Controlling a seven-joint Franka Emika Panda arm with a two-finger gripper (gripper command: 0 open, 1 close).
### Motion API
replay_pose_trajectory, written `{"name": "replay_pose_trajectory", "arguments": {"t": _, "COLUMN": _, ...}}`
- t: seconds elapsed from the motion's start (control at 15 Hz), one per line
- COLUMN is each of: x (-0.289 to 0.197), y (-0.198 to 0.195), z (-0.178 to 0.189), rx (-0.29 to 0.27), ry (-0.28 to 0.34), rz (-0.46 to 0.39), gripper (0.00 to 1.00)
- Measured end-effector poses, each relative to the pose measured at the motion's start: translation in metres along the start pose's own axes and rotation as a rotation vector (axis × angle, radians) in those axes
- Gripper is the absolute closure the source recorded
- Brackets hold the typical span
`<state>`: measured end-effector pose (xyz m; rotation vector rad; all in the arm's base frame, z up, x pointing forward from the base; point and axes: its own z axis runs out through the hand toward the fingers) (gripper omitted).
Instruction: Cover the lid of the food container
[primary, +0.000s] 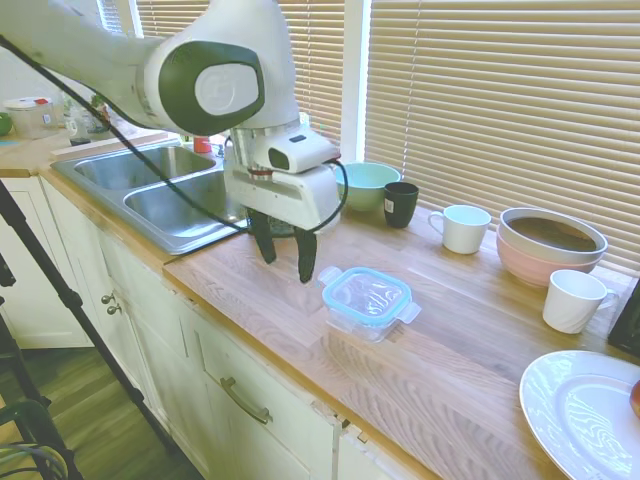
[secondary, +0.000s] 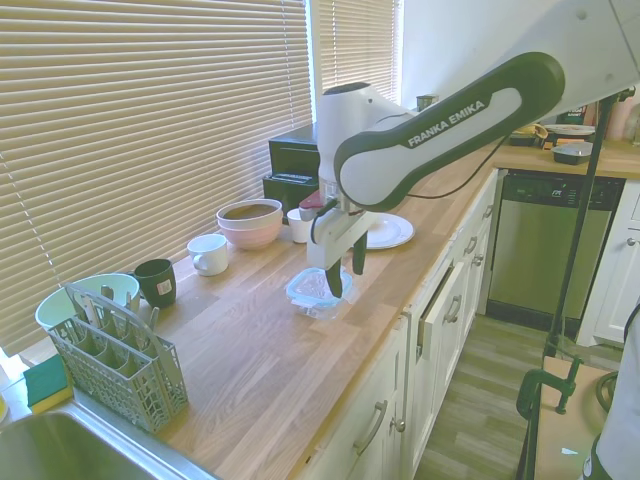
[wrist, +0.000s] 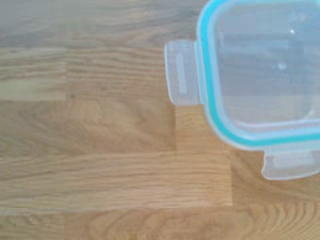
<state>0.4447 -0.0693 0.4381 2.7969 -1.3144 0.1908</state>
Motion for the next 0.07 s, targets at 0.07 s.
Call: {"name": "replay_pose_trajectory", "arguments": {"t": 0.07, "x": -0.0007, "y": 0.0031, "z": 0.001, "rx": 0.003, "ry": 0.002, "rz": 0.005, "gripper": 0.0}}
